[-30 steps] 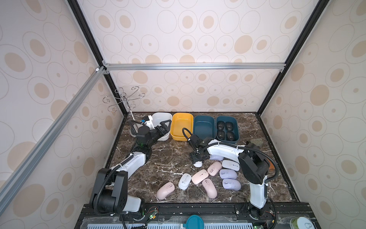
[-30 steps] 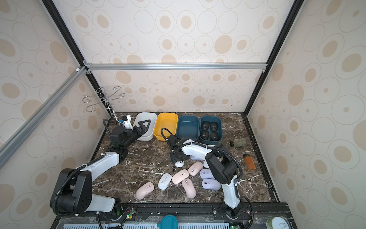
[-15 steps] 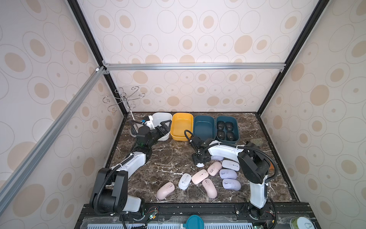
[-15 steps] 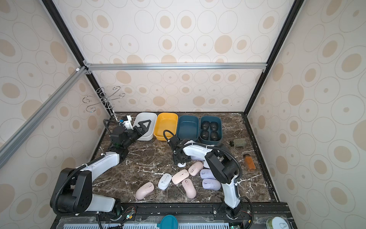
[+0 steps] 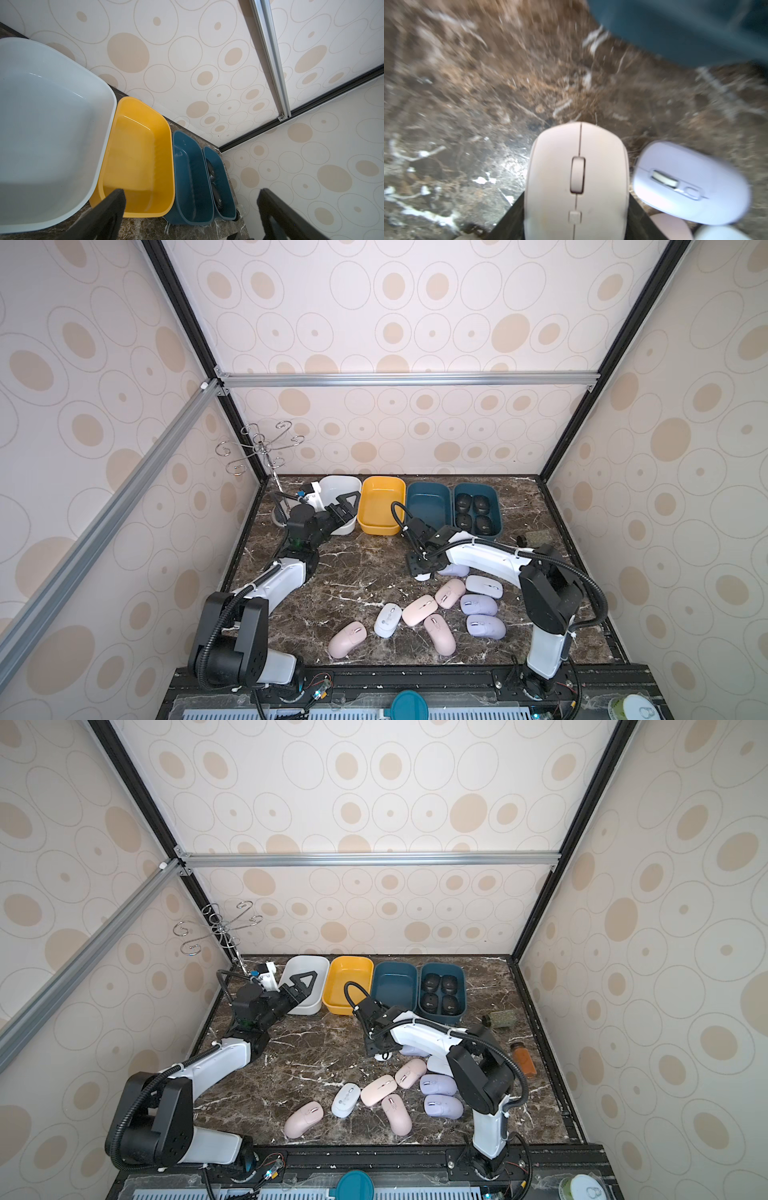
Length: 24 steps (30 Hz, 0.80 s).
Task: Place the mice by color into the storage box
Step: Pick up the mouse from the center of the board, then place the mouse in the storage box.
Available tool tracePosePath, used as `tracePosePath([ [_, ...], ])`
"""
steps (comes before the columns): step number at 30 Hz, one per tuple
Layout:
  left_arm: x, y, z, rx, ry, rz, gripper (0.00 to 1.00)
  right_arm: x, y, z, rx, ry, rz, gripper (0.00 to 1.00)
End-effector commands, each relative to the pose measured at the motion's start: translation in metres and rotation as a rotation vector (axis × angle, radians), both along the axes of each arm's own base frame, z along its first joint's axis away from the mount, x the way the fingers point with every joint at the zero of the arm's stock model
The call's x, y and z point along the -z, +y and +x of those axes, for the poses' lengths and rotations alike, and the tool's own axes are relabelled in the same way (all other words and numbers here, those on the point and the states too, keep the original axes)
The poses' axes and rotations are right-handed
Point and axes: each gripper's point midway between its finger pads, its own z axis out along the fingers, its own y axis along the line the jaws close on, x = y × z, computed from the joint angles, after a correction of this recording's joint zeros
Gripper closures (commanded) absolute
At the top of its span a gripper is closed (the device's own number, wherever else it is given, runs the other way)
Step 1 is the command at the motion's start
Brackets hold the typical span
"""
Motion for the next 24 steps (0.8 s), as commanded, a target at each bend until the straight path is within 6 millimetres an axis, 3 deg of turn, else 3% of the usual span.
tracePosePath([
  [1,-0.016,-0.003,0.002,0.015,-0.046,-0.015,0.00,-0.038,-0.005,0.026,0.023,-0.117,-0.002,0.42],
  [6,-0.015,-0.003,0.002,0.014,-0.044,-0.014,0.00,-0.068,-0.011,0.075,0.093,-0.227,0.072,0.42],
  [9,-0.016,-0.004,0.002,0.015,-0.047,-0.013,0.00,-0.072,-0.016,0.108,0.132,-0.248,0.119,0.42],
  [18,-0.011,-0.005,0.004,0.024,-0.036,-0.016,0.00,-0.042,-0.033,0.188,0.183,-0.251,0.144,0.42],
  [24,-0.017,-0.009,0.000,0.032,-0.055,-0.020,0.00,-0.014,-0.030,0.225,0.183,-0.214,0.141,0.42],
])
